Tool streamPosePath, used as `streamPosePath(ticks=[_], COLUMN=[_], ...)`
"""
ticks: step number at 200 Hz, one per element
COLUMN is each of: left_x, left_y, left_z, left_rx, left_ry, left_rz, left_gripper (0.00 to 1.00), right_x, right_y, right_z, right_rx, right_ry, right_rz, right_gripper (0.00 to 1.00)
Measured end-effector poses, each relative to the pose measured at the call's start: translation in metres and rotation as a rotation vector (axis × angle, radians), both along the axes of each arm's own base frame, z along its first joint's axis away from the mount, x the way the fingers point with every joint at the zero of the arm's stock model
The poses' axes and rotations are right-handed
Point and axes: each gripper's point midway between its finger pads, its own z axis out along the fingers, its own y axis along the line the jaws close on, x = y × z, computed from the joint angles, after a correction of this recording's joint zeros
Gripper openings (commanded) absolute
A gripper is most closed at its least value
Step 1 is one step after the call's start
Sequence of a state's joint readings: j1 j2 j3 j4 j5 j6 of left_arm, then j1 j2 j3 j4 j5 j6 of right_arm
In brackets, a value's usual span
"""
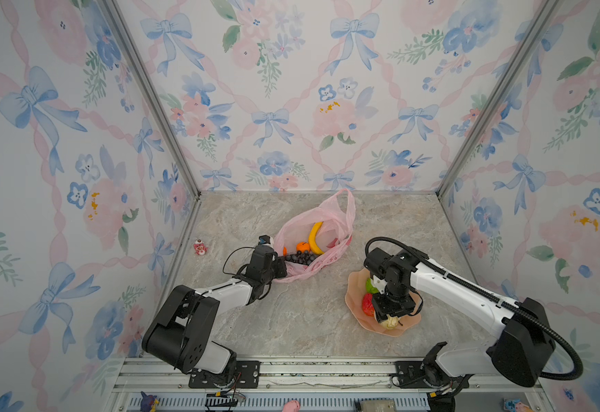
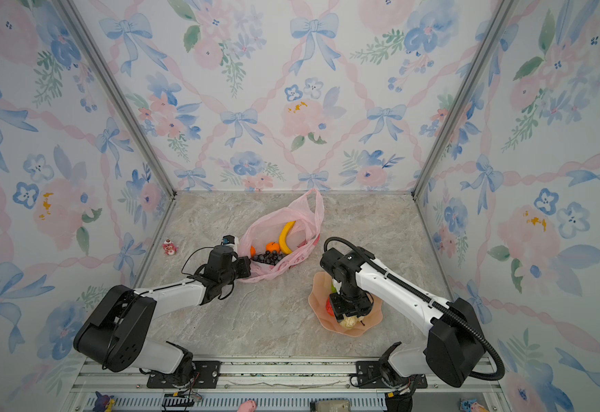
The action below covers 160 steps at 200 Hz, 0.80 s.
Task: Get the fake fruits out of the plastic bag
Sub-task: 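Lift the pale pear out and carry it to the peach bowl, then lower the pale pear into the bowl and open the right gripper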
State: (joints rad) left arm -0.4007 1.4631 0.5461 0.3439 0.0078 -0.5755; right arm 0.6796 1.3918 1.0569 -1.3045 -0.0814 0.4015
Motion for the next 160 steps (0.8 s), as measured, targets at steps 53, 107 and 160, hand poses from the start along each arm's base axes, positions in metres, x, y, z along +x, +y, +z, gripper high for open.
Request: streamPosePath(ticks=[53,107,160], left_x=[0.0,0.0,0.0], left_y=[0.0,0.0,0.0], left_z=[0.0,0.0,0.0], left_rx=[0.0,0.0,0.0], left_ry=[0.001,0.0,0.0], left_rz=[0.0,0.001,0.001], left_gripper=[0.0,0.0,0.0], right_x=[0.0,0.002,0.011], right_y=[-0.002,-0.004,-0.005], right_z=[-0.017,-0.028,-0.024], right_rx=[-0.034,-0.073,-0.093], right_ry=[0.024,0.046,0.013], right_rz=[-0.013,-0.01,-0.004], right_gripper=[0.5,0.66,0.79])
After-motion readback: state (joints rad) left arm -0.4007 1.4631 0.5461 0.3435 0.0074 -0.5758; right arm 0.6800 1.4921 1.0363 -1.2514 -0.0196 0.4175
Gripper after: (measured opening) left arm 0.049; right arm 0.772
